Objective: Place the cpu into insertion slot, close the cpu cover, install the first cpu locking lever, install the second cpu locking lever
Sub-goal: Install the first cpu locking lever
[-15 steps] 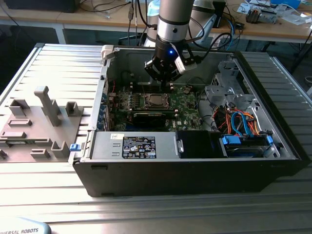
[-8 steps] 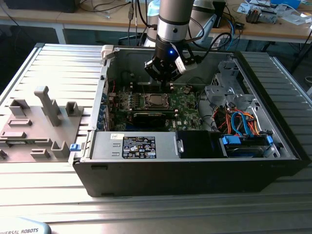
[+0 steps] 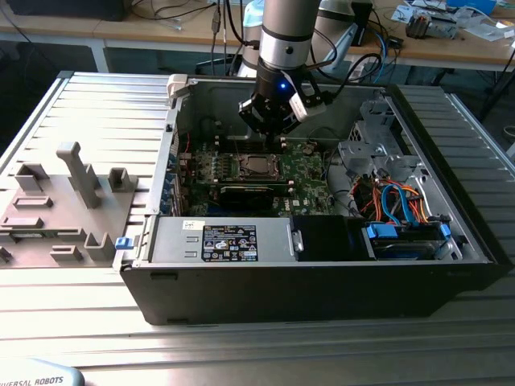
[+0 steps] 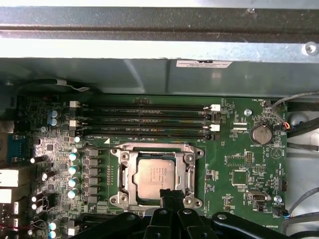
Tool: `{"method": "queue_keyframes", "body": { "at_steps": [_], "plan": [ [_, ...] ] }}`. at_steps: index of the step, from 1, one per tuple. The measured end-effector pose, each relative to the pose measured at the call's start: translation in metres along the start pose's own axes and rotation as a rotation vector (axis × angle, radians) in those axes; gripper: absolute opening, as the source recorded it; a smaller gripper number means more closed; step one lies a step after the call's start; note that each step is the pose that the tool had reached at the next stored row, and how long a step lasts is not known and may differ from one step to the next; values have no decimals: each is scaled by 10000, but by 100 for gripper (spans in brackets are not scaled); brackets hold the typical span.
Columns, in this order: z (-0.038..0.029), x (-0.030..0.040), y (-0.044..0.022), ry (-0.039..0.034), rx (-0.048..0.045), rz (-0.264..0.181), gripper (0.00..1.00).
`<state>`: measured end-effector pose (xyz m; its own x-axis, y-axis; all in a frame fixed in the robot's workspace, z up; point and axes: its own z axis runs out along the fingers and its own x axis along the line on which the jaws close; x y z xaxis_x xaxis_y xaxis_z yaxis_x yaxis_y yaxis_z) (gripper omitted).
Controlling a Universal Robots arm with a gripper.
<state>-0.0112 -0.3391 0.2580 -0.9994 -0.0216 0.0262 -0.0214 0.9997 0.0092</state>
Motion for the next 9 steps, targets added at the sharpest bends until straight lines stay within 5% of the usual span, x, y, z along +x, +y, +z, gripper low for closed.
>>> {"method": "queue_keyframes", "body": {
  "at_steps": [9],
  "plan": [
    [0, 0, 0, 1, 4, -148, 11]
  ]
}}
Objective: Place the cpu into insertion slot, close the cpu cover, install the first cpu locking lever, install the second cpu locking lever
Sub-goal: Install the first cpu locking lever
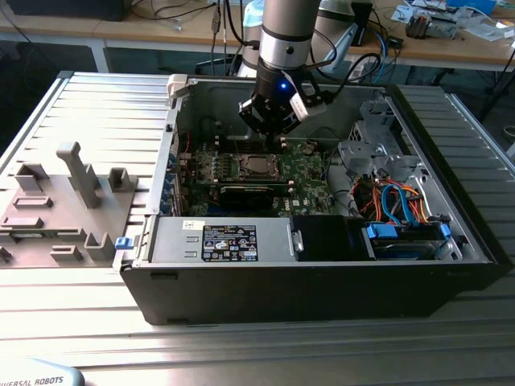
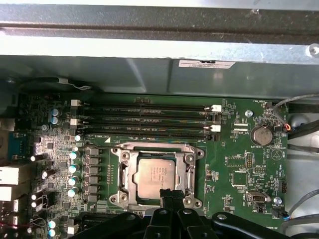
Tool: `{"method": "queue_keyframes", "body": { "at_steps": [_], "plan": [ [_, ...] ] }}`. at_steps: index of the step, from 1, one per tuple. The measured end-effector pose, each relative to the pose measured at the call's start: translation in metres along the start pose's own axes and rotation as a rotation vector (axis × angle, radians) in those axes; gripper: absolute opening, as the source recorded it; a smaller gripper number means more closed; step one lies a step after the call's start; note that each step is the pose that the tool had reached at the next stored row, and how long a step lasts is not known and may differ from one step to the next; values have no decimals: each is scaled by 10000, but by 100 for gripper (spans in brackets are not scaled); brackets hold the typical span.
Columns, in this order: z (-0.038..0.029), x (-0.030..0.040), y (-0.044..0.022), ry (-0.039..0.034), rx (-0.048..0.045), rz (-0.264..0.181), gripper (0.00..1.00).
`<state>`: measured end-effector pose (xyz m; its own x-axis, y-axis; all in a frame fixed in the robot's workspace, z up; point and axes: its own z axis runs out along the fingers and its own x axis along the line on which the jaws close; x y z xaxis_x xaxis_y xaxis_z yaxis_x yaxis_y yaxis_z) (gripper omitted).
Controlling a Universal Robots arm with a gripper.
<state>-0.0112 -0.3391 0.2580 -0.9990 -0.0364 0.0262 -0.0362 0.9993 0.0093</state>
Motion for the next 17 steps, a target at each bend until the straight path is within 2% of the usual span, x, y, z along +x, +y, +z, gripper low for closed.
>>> {"method": "queue_keyframes", "body": {
  "at_steps": [17],
  "plan": [
    [0, 0, 0, 3, 7, -267, 11]
  ]
}}
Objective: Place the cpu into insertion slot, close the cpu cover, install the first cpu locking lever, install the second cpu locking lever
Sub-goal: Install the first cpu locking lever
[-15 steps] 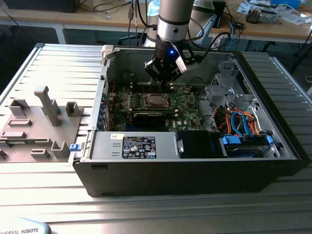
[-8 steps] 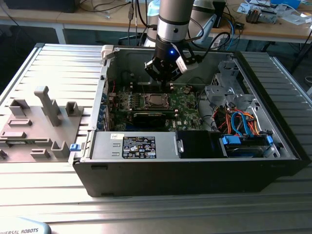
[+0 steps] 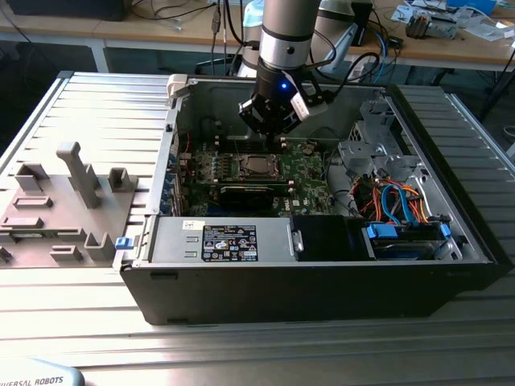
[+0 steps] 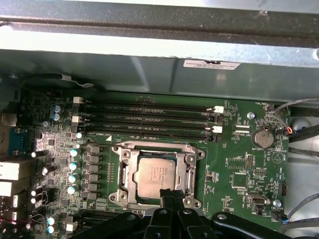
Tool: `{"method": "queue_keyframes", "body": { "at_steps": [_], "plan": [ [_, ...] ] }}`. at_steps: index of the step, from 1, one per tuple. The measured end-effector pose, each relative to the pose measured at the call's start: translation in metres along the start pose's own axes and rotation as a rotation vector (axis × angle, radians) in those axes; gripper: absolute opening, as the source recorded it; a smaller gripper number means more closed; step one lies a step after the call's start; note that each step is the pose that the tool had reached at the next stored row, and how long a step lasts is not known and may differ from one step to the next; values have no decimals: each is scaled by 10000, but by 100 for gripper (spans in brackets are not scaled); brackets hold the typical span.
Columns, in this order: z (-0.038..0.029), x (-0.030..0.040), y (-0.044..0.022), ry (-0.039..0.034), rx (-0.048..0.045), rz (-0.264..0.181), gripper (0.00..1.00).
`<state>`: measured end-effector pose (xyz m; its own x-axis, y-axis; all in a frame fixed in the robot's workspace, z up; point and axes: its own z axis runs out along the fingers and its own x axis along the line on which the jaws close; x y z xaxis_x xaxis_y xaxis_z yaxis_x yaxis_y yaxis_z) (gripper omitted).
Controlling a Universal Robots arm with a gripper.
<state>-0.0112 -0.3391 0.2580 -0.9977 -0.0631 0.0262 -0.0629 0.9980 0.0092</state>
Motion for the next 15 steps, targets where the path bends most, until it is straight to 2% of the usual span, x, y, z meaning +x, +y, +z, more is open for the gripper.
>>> {"method": "queue_keyframes", "body": {
  "at_steps": [15],
  "plan": [
    [0, 0, 0, 2, 6, -208, 11]
  ]
}}
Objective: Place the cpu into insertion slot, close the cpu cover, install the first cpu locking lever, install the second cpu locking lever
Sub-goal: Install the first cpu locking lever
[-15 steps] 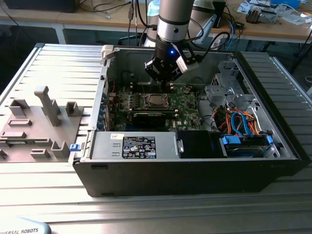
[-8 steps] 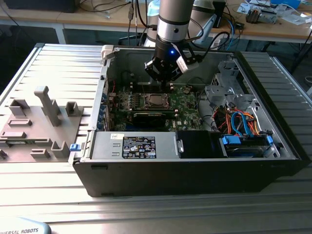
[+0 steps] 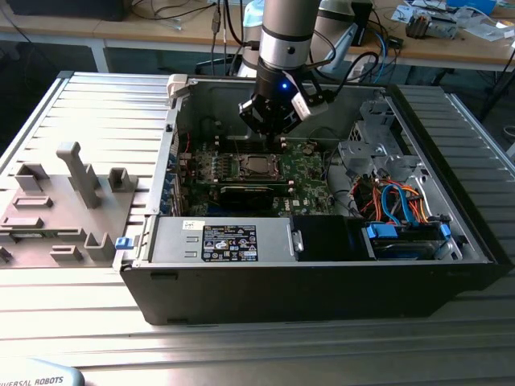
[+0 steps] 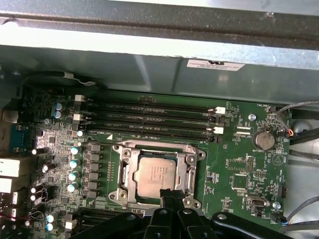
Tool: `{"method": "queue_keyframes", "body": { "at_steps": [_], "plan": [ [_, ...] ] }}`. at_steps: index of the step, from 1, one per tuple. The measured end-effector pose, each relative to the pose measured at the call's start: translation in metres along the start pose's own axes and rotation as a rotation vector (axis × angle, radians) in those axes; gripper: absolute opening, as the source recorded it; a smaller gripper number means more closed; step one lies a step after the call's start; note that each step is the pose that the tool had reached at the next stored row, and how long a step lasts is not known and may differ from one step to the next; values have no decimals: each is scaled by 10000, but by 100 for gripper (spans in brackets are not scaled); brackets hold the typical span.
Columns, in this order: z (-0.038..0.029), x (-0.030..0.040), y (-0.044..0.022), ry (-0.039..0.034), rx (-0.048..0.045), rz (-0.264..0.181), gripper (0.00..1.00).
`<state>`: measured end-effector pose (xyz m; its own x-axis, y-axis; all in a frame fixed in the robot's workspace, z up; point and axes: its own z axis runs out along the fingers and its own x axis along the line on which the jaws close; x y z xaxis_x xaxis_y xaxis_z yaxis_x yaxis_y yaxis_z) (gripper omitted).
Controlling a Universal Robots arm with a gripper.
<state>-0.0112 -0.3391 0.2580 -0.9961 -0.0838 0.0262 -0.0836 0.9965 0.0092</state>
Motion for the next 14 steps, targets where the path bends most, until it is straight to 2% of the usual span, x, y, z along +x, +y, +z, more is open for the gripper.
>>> {"method": "queue_keyframes", "body": {
  "at_steps": [14],
  "plan": [
    [0, 0, 0, 2, 6, -221, 11]
  ]
}}
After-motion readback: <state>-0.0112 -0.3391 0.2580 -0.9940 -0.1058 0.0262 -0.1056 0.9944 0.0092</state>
